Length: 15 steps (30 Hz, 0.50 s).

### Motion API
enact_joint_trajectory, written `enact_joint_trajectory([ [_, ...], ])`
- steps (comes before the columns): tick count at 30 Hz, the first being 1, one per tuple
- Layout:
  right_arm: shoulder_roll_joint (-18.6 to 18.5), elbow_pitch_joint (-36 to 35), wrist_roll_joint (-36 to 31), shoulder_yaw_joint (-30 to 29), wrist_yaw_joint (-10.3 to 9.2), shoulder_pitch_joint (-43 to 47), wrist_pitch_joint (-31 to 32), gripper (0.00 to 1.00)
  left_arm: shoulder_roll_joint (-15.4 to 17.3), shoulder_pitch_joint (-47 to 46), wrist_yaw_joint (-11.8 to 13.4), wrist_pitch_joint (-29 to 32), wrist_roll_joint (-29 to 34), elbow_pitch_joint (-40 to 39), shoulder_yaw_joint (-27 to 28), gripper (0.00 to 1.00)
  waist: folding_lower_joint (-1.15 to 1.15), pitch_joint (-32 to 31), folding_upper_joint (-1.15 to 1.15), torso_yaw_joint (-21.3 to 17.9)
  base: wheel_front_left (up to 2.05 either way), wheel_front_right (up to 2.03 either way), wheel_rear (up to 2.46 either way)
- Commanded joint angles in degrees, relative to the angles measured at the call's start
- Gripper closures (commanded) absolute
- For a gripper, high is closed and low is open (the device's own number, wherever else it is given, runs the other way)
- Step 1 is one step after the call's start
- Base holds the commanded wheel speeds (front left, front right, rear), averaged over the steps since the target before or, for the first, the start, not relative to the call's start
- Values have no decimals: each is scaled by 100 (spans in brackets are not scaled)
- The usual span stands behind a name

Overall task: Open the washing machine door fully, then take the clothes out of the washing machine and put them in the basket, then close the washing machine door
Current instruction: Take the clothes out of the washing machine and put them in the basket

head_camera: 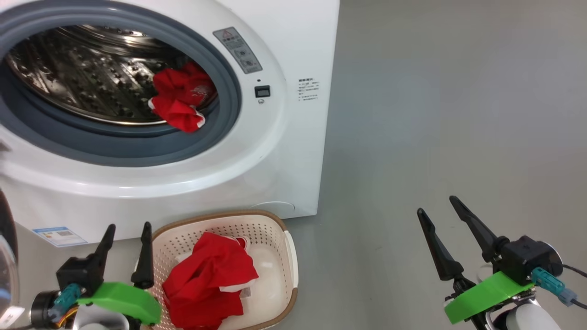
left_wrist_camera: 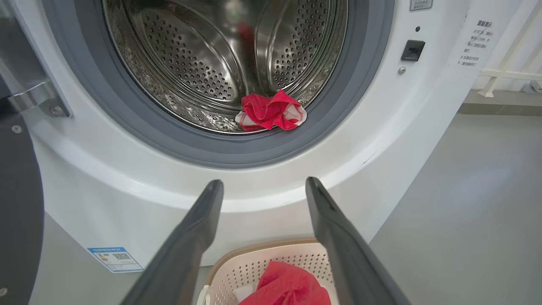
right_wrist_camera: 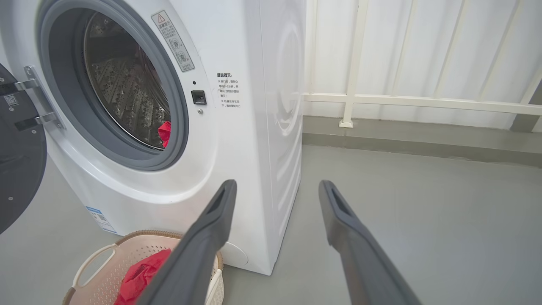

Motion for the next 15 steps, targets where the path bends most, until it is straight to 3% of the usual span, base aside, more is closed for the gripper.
enact_joint_trajectory([
  [1, -94, -155, 139, 61, 9, 45, -27, 0, 116, 53, -2, -71, 77, -256, 247, 0, 0, -56, 0, 50, 0, 0, 0],
  [15, -134, -242, 128, -127, 9, 285, -27, 0, -68, 785, -50, -71, 225, -1345, 604, 0, 0, -177, 0, 184, 0, 0, 0],
])
